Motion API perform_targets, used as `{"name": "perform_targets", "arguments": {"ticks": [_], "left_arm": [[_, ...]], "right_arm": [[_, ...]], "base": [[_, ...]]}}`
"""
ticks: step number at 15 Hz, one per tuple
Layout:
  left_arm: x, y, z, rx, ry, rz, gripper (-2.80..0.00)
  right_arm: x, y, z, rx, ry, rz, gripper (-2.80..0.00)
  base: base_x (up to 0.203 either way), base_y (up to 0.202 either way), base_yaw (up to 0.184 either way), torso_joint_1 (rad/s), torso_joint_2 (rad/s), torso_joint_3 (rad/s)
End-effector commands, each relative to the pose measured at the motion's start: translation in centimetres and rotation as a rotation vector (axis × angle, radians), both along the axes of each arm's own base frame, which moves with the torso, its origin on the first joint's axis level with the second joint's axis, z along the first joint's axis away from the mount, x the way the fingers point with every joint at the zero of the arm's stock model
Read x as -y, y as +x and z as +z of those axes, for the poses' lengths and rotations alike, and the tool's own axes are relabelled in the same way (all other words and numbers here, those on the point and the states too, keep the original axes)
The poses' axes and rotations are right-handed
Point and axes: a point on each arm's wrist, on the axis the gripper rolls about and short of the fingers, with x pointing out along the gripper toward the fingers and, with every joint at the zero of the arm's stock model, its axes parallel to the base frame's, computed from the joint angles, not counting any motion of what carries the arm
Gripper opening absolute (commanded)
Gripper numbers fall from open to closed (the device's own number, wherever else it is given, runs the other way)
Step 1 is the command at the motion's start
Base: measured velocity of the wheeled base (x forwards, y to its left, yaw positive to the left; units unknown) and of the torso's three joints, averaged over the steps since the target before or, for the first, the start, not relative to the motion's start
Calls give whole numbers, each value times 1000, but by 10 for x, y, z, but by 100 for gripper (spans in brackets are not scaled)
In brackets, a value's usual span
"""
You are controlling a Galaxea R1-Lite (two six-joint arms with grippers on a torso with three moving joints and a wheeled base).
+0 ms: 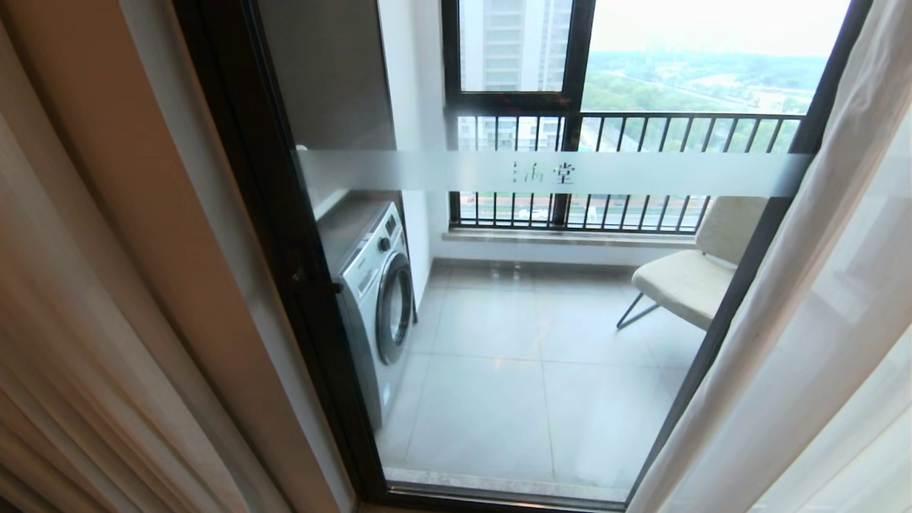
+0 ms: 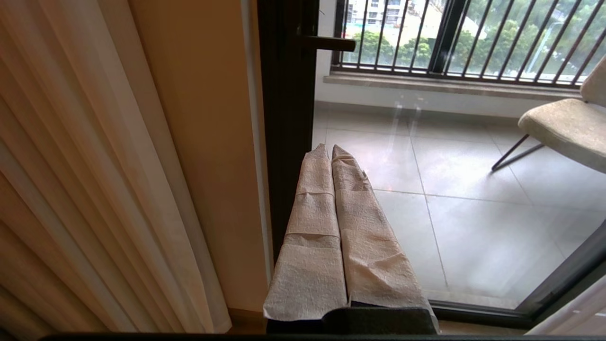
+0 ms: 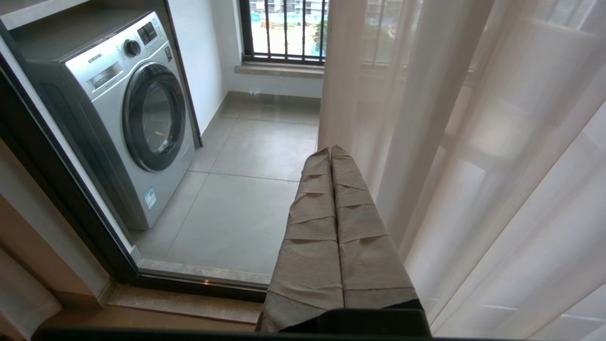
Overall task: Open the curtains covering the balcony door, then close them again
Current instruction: Close the inner curtains on both sides
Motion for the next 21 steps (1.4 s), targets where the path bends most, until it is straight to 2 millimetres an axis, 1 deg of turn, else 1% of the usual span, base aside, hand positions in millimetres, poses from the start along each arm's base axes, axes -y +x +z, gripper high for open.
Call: {"name": "perform_targets", "arguments": {"ticks": [1,10,12,21], "left_arm": [[0,0,0,0,-1,1,-280],[0,0,0,0,-1,0,-280],[0,0,0,0,-1,0,-280],[0,0,0,0,-1,0,-280]], "right_arm": [[0,0,0,0,-1,2,-280],[0,0,0,0,-1,2,-280],[0,0,0,0,-1,0,-280],[0,0,0,0,-1,2,-280]], "base": [[0,189,-33,-2,7,2],[0,190,-4,3,2,3],[0,136,1,2,2,3],[0,0,0,0,0,0]]}}
